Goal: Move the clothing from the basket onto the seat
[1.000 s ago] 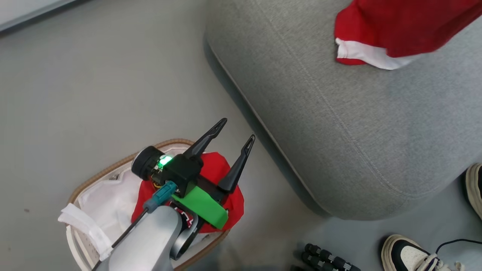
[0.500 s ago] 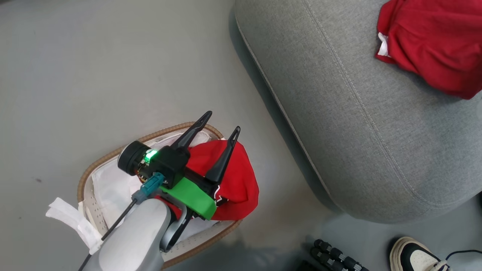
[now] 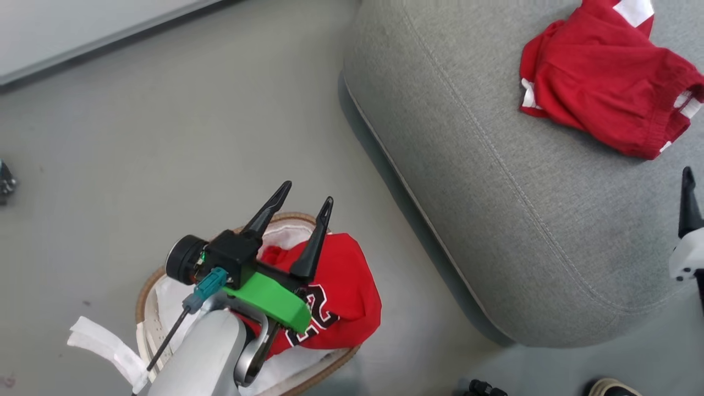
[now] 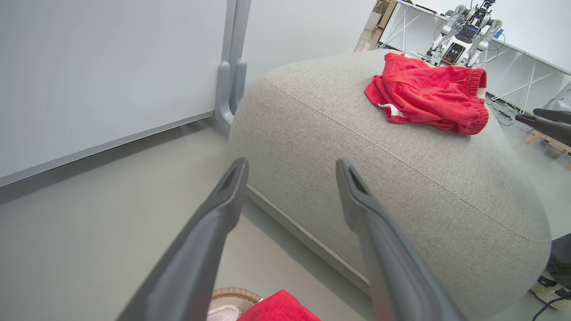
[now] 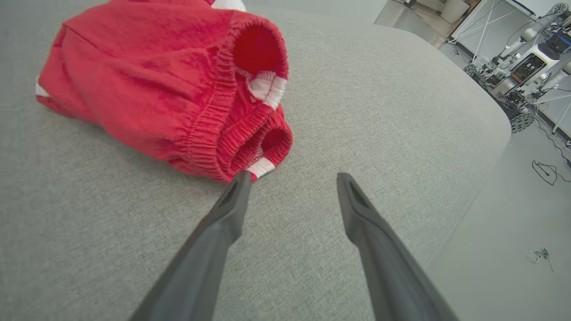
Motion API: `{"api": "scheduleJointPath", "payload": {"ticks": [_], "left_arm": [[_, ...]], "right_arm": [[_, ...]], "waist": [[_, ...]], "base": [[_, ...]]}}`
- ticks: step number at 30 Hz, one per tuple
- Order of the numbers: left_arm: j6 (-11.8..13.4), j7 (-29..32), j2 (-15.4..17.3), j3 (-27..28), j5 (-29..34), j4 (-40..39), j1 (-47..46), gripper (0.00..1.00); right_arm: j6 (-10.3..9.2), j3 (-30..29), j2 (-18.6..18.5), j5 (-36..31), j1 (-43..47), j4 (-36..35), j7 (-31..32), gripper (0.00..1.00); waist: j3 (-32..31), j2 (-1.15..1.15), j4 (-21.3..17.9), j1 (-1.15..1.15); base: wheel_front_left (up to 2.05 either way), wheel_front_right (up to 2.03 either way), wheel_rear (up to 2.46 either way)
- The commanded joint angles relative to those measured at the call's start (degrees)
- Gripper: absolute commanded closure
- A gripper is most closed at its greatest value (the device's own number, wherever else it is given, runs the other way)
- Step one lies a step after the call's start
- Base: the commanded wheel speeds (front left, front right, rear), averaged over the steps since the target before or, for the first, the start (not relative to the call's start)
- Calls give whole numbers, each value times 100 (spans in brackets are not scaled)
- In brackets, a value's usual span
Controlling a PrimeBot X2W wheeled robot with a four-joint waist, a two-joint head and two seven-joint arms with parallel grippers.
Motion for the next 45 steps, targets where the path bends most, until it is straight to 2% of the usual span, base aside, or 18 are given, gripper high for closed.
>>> {"api": "scheduleJointPath", "payload": {"ticks": [1, 7, 15, 21, 27, 34, 45], "left_arm": [[-17, -5, -21, 112, 64, 11, 122, 0], [-17, -5, -200, 728, 318, 24, 433, 0], [-6, -5, -466, 1763, 799, 19, 767, 0], [6, -5, -608, 2409, 1134, -16, 1014, 0], [5, -5, -658, 2921, 1316, 16, 1280, 0], [-2, -5, -690, 3199, 1298, 70, 1593, 0], [109, -5, -689, 3125, 989, -24, 2139, 0]], "right_arm": [[-6, 53, 84, 41, 163, -158, -1, 0], [-6, 449, 427, 427, 431, -1022, -1, 0], [-6, 1019, 927, 628, 517, -1964, -1, 0], [-6, 1225, 1134, 679, 680, -2218, -1, 0], [-6, 1419, 1279, 742, 880, -2243, -1, 0], [-6, 1609, 1410, 764, 1177, -2105, -1, 0], [-6, 1611, 1470, 696, 1676, -2081, -1, 0]], "waist": [[-295, 0, 101, 0], [-596, 0, 349, 0], [-952, 0, 979, 0], [-1159, 0, 1446, 0], [-1359, 0, 1717, 0], [-1575, 0, 1807, 0], [-1941, 0, 1821, 0]], "base": [[0, 0, 0], [0, 0, 0], [0, 0, 0], [0, 0, 0], [0, 0, 0], [0, 0, 0], [0, 0, 0]]}}
